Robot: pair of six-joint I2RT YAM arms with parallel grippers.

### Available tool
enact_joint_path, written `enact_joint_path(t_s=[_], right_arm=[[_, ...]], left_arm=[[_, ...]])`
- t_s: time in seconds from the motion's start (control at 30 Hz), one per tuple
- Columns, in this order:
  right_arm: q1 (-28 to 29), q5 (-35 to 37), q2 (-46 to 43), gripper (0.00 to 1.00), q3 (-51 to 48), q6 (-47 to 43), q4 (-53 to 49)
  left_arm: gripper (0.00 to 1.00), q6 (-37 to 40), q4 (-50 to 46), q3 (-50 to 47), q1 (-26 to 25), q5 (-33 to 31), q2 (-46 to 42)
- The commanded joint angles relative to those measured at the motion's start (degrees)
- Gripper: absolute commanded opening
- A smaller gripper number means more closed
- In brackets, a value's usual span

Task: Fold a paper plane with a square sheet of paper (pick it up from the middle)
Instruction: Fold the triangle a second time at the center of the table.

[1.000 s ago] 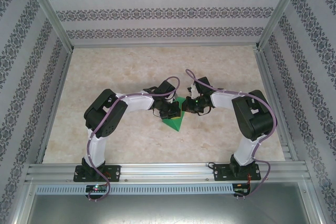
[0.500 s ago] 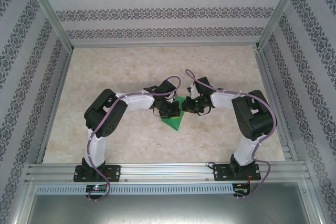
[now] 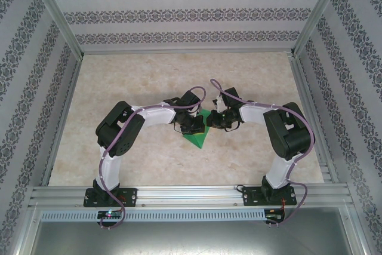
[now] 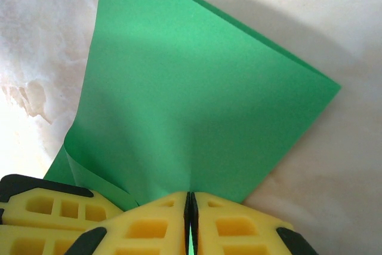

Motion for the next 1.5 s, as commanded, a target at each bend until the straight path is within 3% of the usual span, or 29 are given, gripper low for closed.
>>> enact_joint_path(t_s=[0.0,0.43,0.6,0.97,1.1,1.47], right_arm=[[-0.08,1.71,0.66,0.13,-1.72,-1.28,-1.7],[-0.11,1.31,-0.49,0.13,-2.04,-1.23,-1.64],[-0.18,0.92,-0.8,0.13,-2.1,-1.11,-1.47],[-0.21,0.16,-0.85,0.13,-2.12,-0.8,-1.09],[-0.21,0.28,-0.68,0.13,-2.37,-0.79,-0.9],[-0.15,-0.66,-2.35,0.13,-1.95,-0.47,-1.41]], left_arm=[[0.13,1.53,-3.68,-0.19,-0.65,-2.58,1.63],[0.4,1.37,1.08,-1.94,-0.81,-0.83,1.03],[0.42,1.28,2.93,-3.18,-0.74,-0.29,-0.08],[0.26,1.54,6.44,-5.72,-0.8,-0.3,-2.73],[0.26,1.36,7.52,-6.34,-0.76,0.09,-3.11],[0.1,2.99,5.53,-6.03,-0.81,0.24,-2.13]])
